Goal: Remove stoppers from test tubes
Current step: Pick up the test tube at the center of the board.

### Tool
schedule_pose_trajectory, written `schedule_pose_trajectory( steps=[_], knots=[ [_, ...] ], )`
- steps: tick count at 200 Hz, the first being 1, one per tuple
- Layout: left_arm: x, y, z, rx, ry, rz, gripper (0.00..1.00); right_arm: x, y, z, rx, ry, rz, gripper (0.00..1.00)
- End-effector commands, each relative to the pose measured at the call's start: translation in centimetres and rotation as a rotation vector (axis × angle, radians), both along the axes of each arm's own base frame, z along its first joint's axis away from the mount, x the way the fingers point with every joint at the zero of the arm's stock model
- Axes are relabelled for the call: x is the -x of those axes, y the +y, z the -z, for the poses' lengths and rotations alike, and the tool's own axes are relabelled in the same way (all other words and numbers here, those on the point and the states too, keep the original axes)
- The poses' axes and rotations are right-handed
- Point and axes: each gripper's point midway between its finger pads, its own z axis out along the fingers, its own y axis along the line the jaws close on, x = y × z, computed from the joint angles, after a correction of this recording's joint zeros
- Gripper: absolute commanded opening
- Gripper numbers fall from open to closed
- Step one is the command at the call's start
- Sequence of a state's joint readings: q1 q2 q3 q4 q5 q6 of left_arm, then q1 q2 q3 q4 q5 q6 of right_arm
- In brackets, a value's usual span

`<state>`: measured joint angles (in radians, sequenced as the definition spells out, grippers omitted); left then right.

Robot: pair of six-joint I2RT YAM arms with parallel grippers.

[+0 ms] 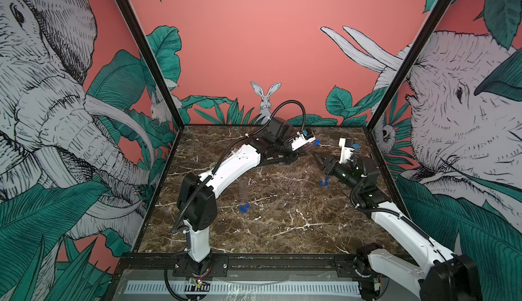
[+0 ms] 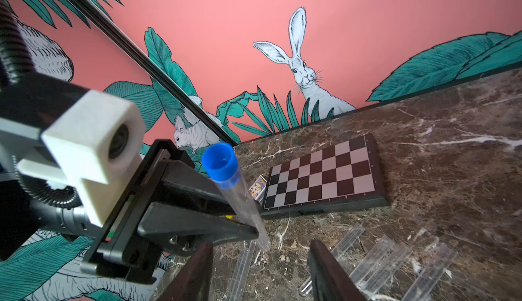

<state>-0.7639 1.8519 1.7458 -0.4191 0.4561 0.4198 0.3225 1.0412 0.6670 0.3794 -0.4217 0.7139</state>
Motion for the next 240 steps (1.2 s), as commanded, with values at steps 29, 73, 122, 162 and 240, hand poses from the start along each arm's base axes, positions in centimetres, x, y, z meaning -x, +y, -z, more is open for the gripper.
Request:
schedule_pose_trajectory(
  steps=[29, 73, 122, 162, 240],
  knots=[
    [1.1, -1.7, -1.1, 0.045, 0.008, 0.016, 0.15, -1.2, 0.4, -3.2, -0.025, -0.079, 0.034, 0.54],
    [1.5, -1.9, -1.3, 0.045, -0.005, 0.014, 0.16, -2.2, 0.5, -3.6, -0.042, -0.067, 0.055, 0.35],
    [1.8, -2.1, -1.1, 0.028, -0.022, 0.011, 0.31, -2.5, 0.4, -3.9, -0.058, -0.074, 0.065, 0.13],
    [1.6, -1.9, -0.6, -0.005, -0.093, -0.021, 0.82, -2.4, 0.0, -4.3, -0.067, -0.083, 0.084, 0.1],
    [1.0, -2.3, -0.6, 0.049, -0.12, -0.048, 0.99, -2.0, 0.4, -4.8, -0.095, -0.075, 0.054, 0.1]
  ],
)
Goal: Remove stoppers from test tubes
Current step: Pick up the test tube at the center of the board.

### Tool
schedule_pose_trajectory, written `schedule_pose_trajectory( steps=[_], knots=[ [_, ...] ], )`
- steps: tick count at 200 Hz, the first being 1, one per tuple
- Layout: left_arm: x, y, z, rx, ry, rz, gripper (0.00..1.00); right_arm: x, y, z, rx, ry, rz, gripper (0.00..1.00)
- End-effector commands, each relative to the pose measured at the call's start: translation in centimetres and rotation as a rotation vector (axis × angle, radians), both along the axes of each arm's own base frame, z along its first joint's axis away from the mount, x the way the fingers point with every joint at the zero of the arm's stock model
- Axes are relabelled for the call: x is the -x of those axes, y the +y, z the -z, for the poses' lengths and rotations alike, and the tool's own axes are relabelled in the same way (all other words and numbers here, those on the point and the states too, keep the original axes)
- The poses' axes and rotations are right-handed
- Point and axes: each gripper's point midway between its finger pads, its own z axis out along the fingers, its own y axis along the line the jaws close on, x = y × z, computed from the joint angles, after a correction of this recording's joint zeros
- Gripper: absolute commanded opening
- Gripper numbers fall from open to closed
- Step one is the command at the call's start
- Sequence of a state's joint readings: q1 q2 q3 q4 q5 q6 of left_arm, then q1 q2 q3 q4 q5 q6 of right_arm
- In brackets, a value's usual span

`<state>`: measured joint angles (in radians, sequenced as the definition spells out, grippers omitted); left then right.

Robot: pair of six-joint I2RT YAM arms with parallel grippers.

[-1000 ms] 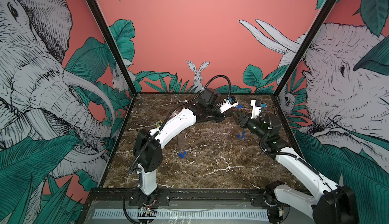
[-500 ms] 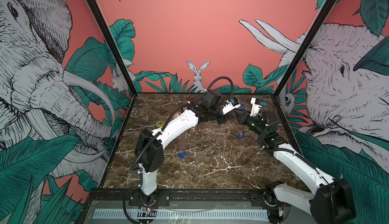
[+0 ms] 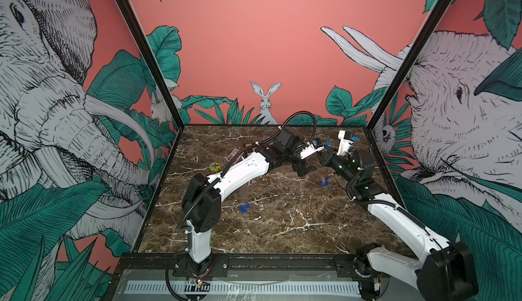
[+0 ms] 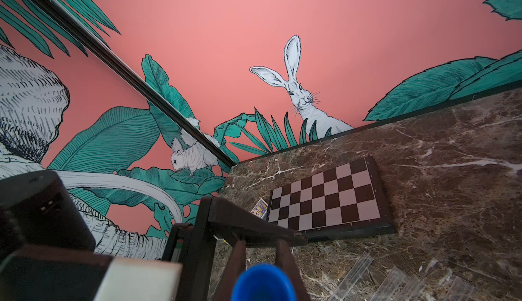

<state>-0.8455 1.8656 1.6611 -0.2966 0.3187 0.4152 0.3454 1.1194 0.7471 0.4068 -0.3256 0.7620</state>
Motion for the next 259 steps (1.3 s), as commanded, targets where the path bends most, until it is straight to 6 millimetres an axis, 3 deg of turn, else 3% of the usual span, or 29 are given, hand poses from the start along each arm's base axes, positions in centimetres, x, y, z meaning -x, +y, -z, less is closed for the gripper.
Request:
schedule_pose_trajectory(
  steps=[1, 26, 59, 101, 131, 178, 206, 259],
  knots=[
    [0.1, 0.0, -3.2, 0.085, -0.055, -0.009, 0.99, 0.4, 0.3, -3.2, -0.053, -0.077, -0.021, 0.1],
    [0.2, -0.3, -3.4, 0.103, -0.047, 0.002, 0.93, 0.5, 0.5, -3.1, -0.06, -0.071, -0.03, 0.1],
    [0.4, -0.7, -3.2, 0.095, -0.021, 0.022, 0.71, 0.4, 0.9, -2.8, -0.077, -0.054, -0.053, 0.11],
    [0.7, -0.9, -3.3, 0.104, -0.016, 0.046, 0.58, 0.5, 1.1, -2.7, -0.086, -0.049, -0.065, 0.12],
    [0.8, -0.7, -3.3, 0.093, -0.023, 0.047, 0.32, 0.6, 0.8, -2.7, -0.079, -0.052, -0.053, 0.13],
    [0.8, -0.4, -3.2, 0.081, -0.036, 0.047, 0.22, 0.6, 0.6, -2.5, -0.076, -0.047, -0.041, 0.15],
    [1.0, -0.3, -3.3, 0.075, -0.04, 0.058, 0.0, 0.6, 0.4, -2.7, -0.075, -0.05, -0.031, 0.24],
    [1.4, 0.4, -3.5, 0.08, -0.041, 0.047, 0.0, 0.9, -1.4, -3.4, -0.063, -0.055, 0.047, 0.41]
  ],
)
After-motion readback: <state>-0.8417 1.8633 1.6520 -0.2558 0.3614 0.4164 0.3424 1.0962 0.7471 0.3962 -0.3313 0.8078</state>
